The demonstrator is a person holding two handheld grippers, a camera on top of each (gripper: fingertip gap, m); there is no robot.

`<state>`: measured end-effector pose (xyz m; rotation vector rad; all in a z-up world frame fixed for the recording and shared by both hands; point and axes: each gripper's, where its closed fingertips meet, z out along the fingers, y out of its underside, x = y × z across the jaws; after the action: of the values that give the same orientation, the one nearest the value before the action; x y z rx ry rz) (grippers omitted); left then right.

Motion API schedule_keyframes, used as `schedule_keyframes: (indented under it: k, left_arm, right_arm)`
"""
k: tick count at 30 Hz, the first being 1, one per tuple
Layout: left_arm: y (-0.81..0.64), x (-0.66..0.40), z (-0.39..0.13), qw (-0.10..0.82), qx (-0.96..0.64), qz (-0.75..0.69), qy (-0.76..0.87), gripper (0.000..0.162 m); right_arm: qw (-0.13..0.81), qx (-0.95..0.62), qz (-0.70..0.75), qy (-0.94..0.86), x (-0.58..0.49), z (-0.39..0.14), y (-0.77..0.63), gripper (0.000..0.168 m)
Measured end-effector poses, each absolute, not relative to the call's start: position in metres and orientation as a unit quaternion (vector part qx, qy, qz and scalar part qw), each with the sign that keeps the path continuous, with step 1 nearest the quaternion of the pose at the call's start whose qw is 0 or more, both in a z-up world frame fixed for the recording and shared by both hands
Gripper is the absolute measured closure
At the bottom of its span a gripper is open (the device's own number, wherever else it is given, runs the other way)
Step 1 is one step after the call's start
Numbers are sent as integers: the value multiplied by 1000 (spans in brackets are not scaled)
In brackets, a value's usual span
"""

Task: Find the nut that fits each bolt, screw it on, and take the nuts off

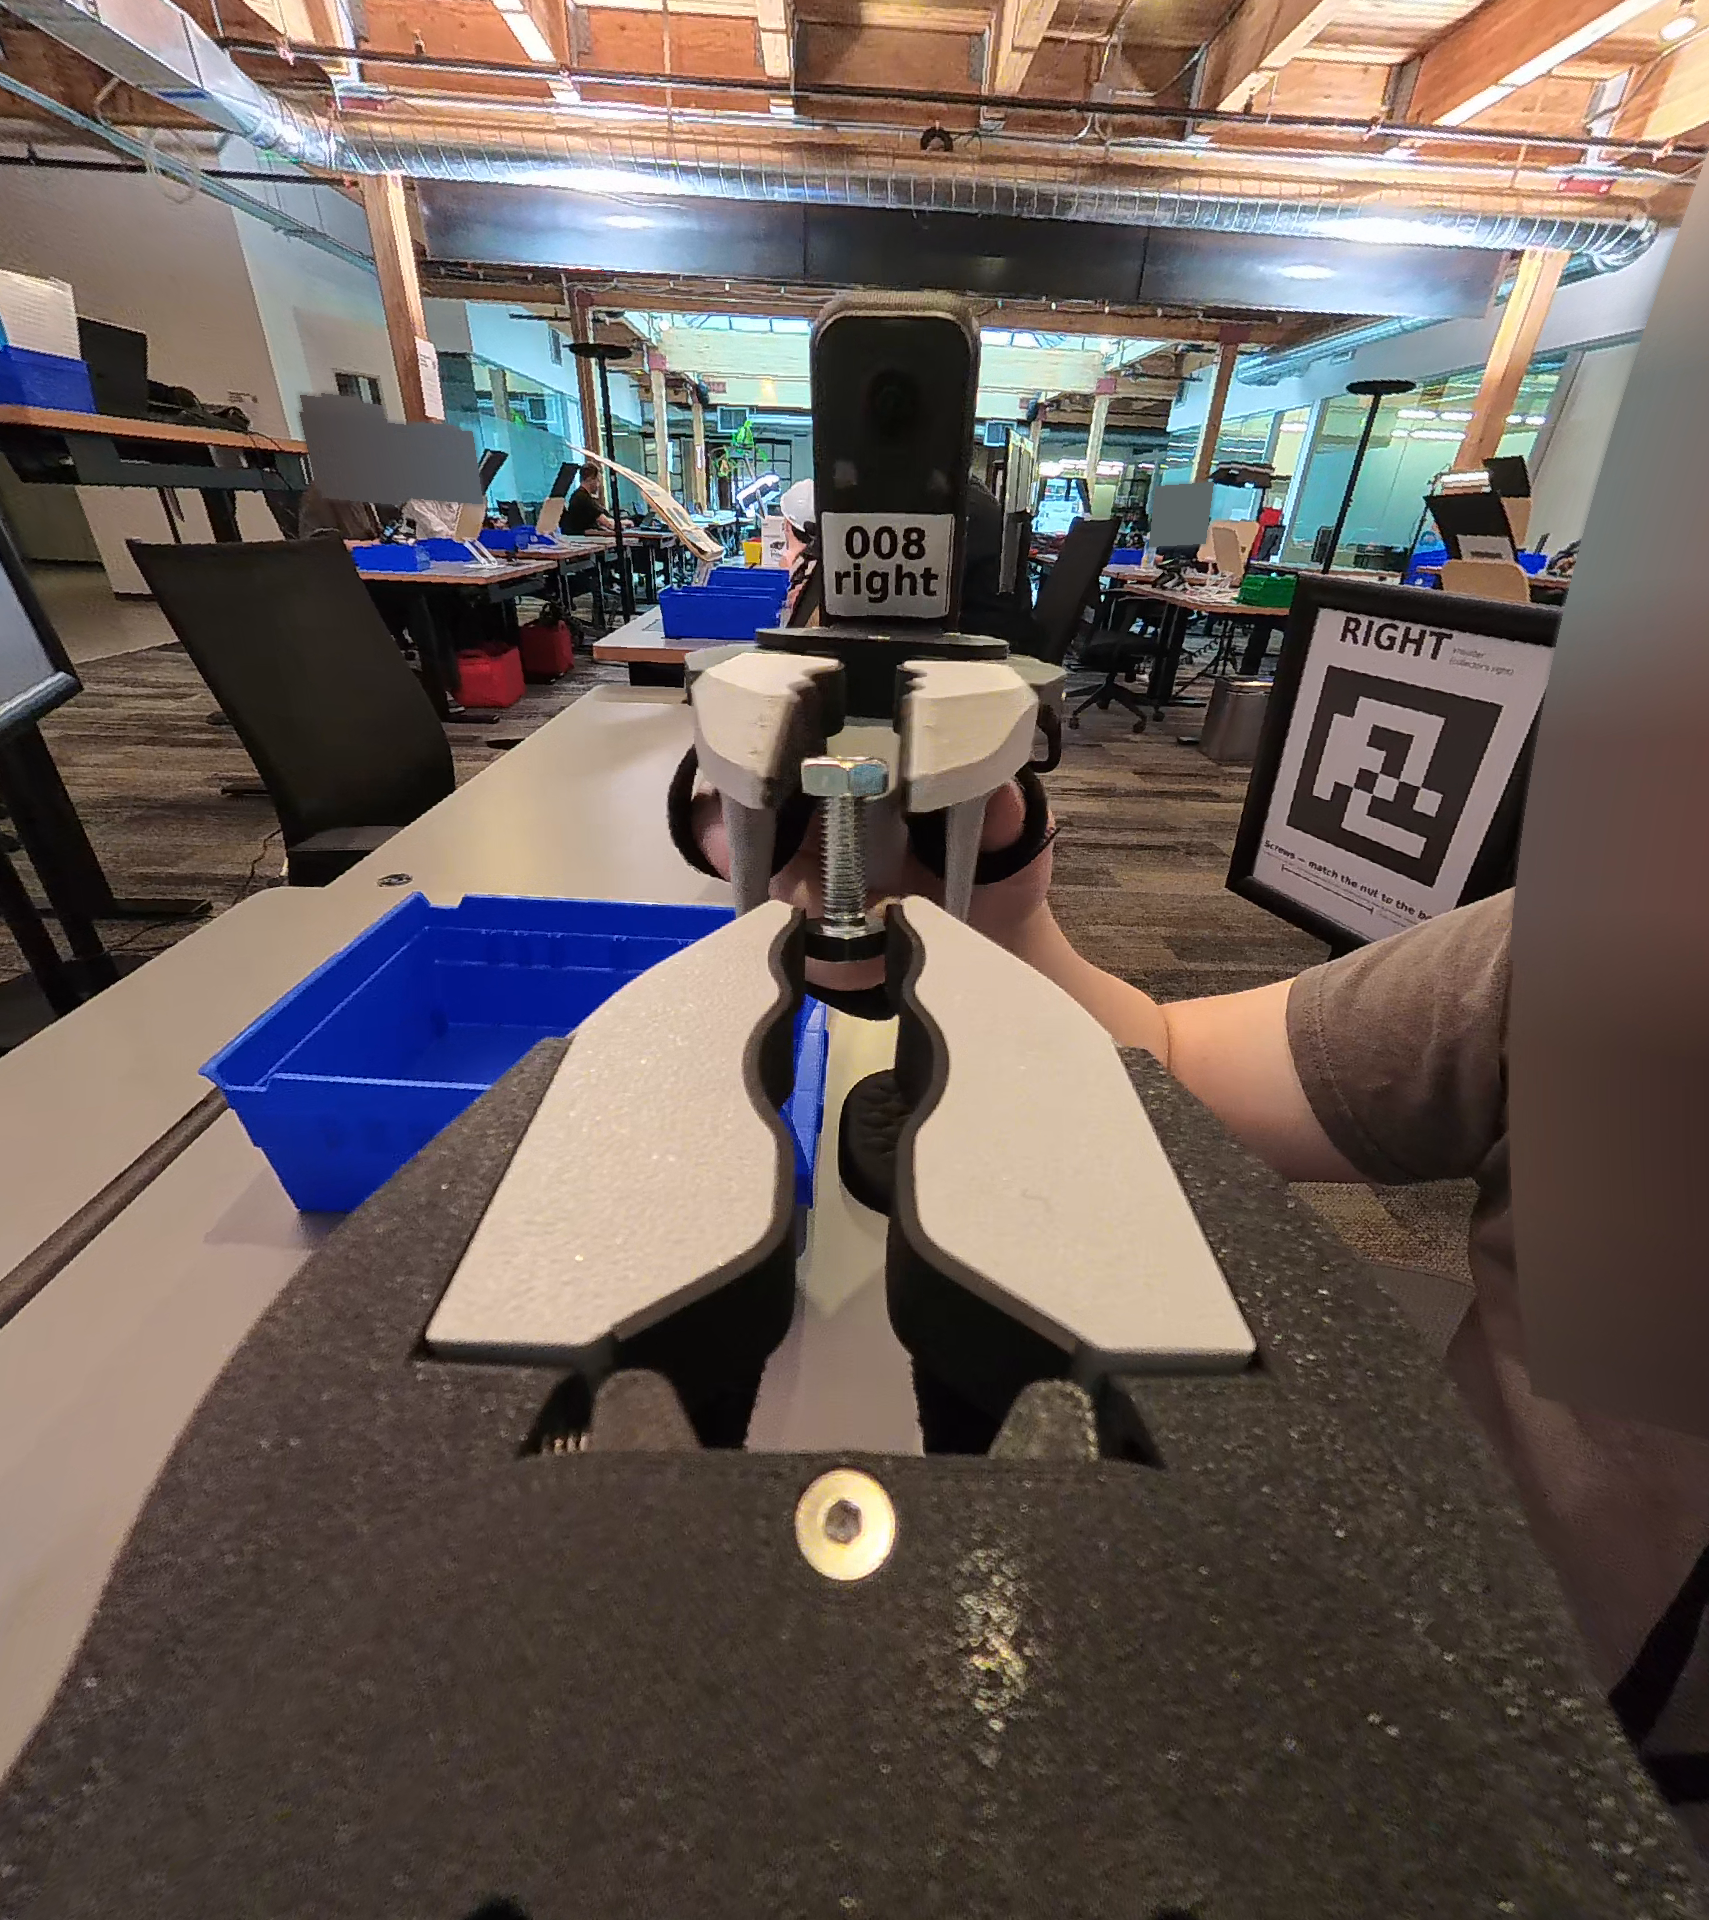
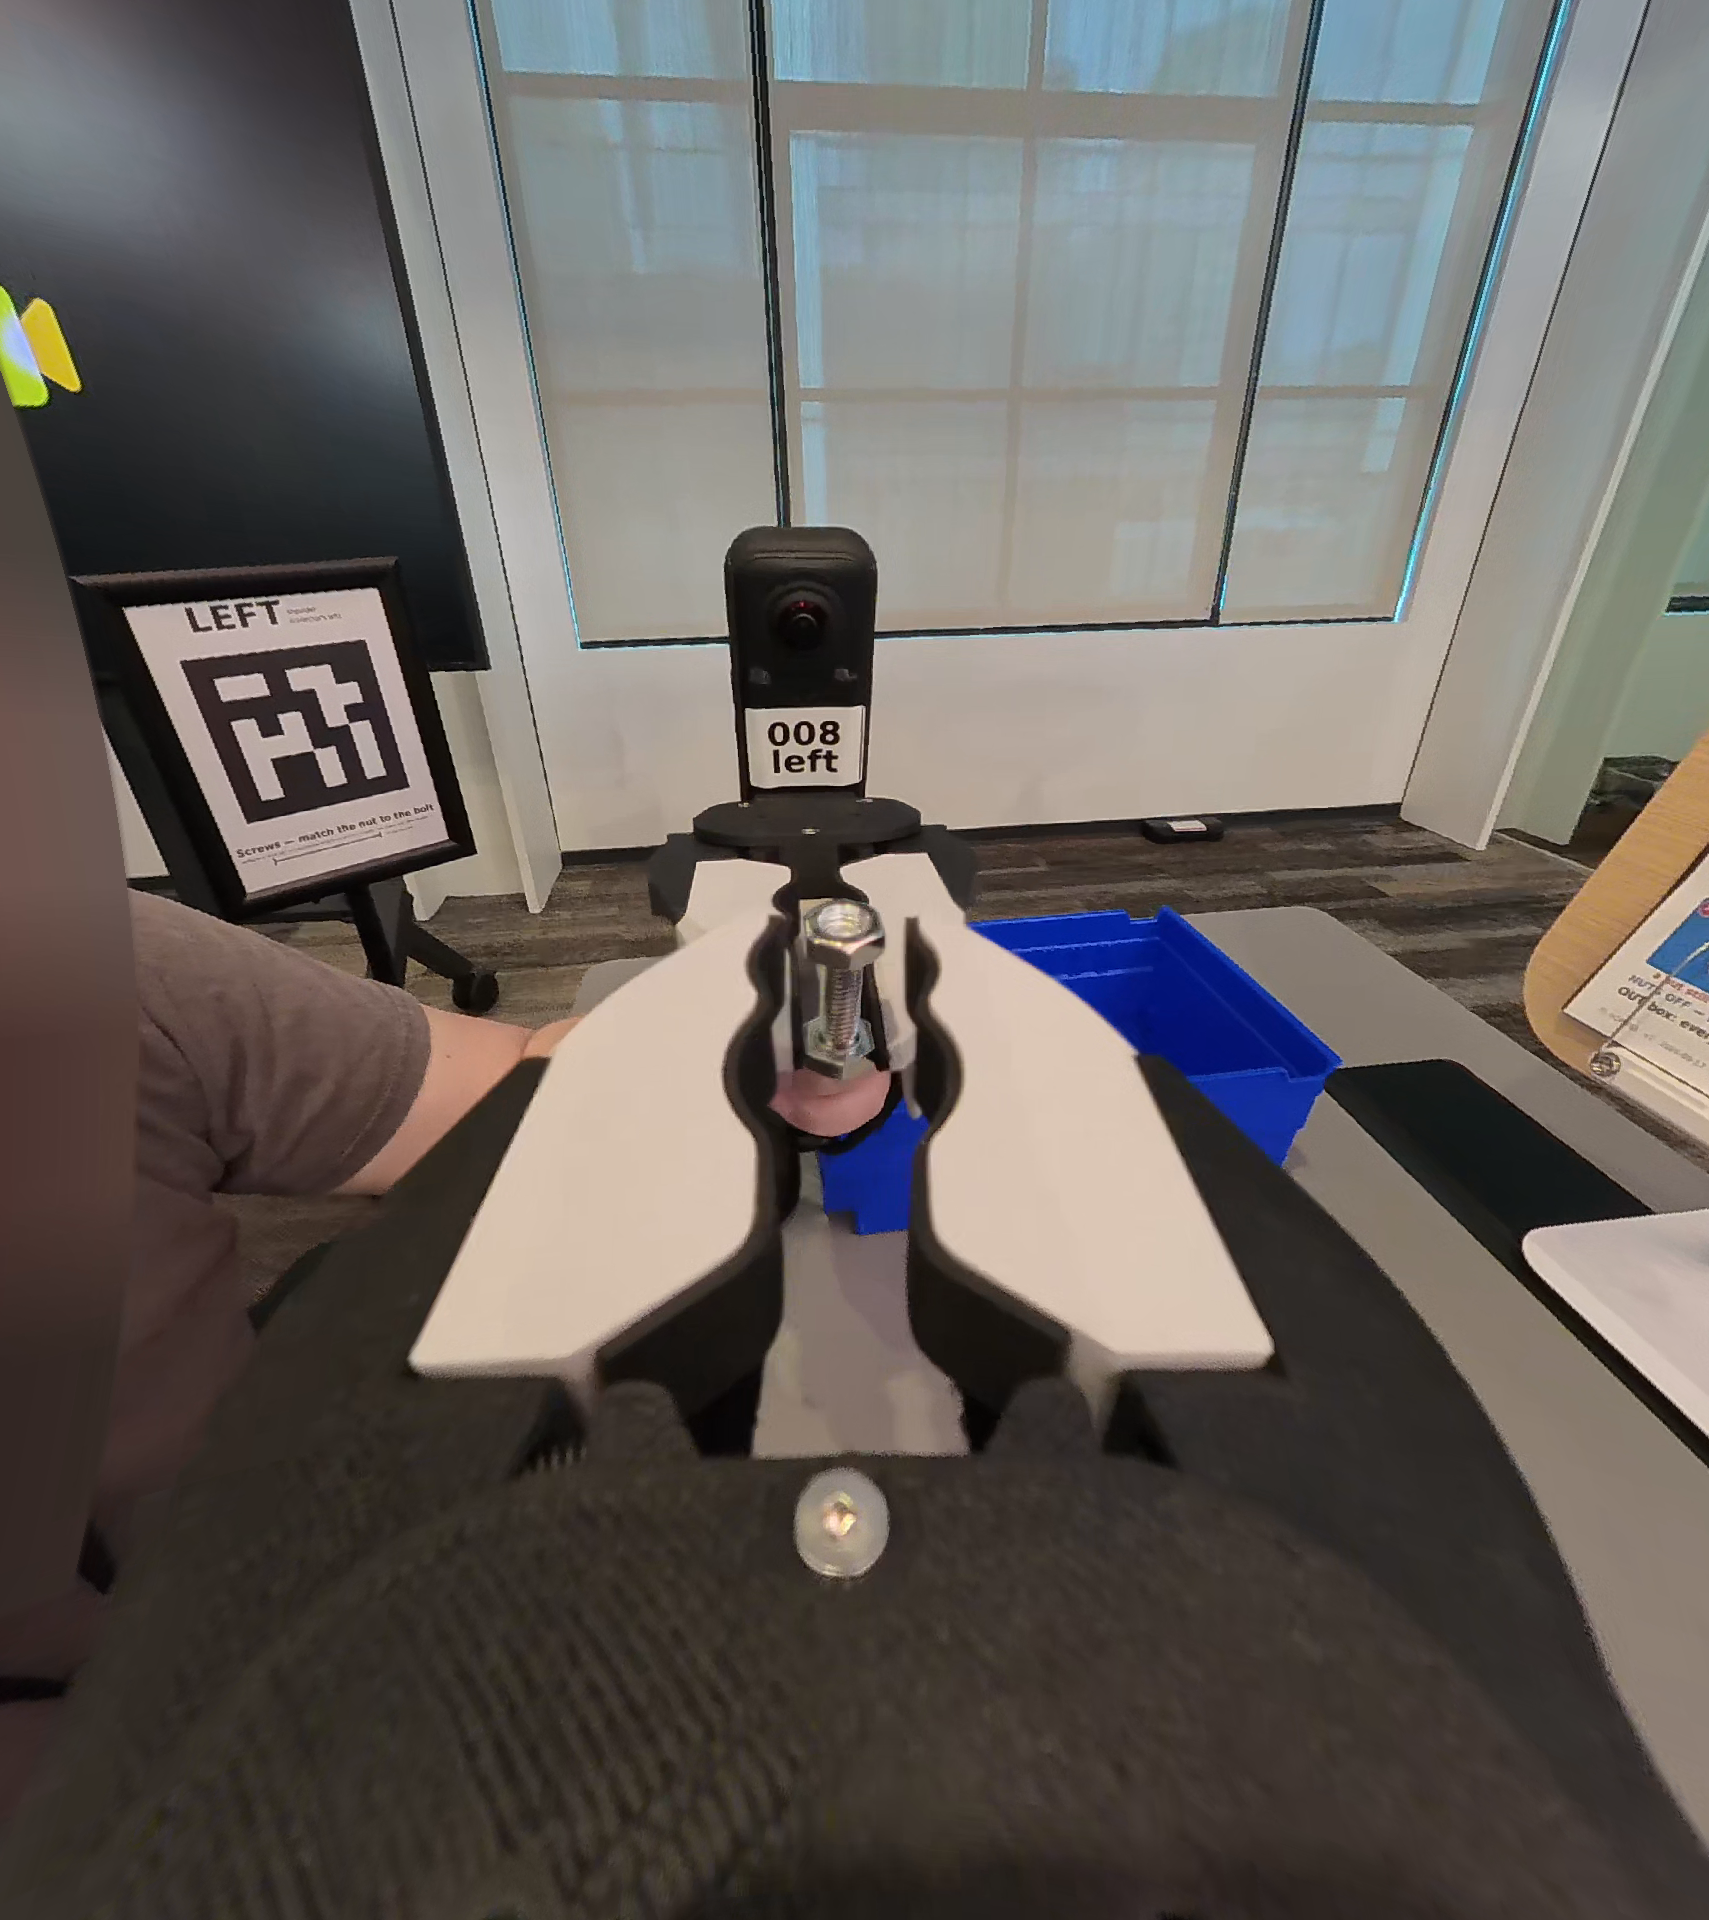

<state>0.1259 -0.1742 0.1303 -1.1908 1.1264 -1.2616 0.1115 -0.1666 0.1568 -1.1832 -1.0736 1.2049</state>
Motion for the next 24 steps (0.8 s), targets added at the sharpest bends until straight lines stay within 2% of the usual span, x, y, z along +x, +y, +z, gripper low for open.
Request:
schedule_keyframes:
  k: [24]
  left_arm:
    - [-172,123,133,513,-494,-527,463,148]
  right_arm:
    - [543,-494,512,-446,117,161,-165,150]
